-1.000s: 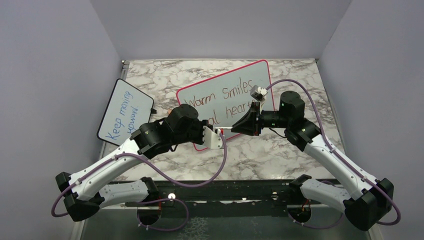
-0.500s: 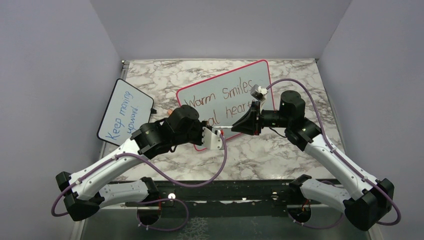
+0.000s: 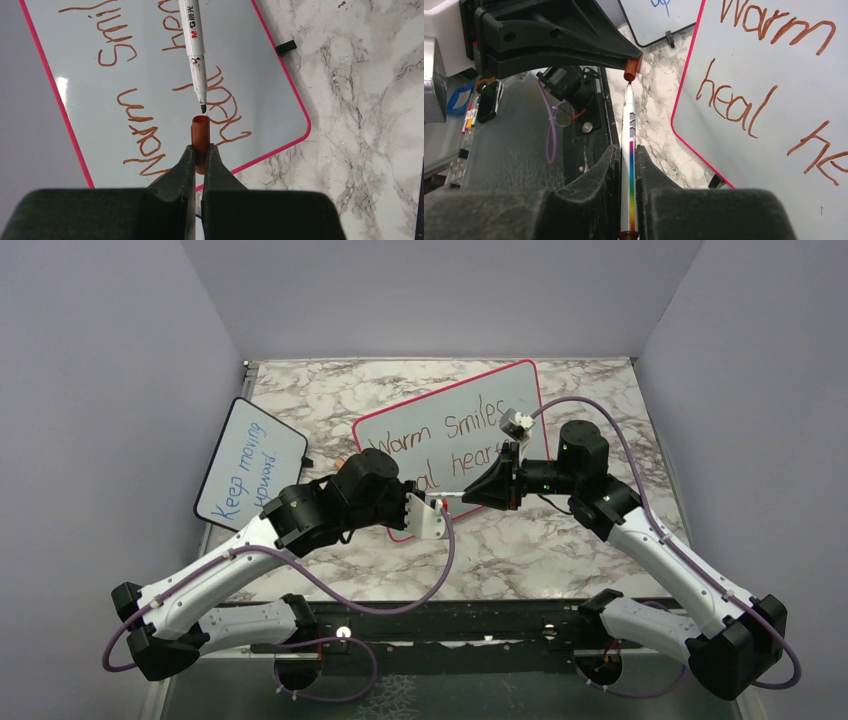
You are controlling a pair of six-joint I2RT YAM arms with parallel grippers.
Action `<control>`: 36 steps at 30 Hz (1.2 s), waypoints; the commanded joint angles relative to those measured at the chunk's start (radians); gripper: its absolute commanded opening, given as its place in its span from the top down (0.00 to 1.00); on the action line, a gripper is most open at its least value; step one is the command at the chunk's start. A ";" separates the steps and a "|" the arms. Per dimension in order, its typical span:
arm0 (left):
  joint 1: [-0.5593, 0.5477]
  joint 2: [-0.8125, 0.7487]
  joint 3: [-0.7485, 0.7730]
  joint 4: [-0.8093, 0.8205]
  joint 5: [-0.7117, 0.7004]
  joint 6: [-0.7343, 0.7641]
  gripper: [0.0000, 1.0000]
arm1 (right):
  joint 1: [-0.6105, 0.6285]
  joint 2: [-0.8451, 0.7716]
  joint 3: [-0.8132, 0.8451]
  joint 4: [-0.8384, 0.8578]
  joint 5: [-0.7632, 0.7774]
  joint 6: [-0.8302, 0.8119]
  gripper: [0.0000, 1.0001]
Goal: Write a sentence on the whiteboard
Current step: Close the whiteboard marker at the whiteboard stand.
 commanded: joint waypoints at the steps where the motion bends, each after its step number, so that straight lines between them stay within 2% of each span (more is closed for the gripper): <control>1: -0.009 0.002 0.035 0.001 0.039 0.004 1.00 | -0.004 0.006 0.031 0.002 -0.003 0.002 1.00; 26: -0.022 0.035 0.065 0.001 0.069 -0.009 1.00 | -0.004 0.021 0.024 0.027 -0.027 0.019 0.99; 36: -0.076 0.091 0.107 0.000 0.064 -0.030 1.00 | -0.004 0.035 0.034 0.010 -0.003 0.009 0.99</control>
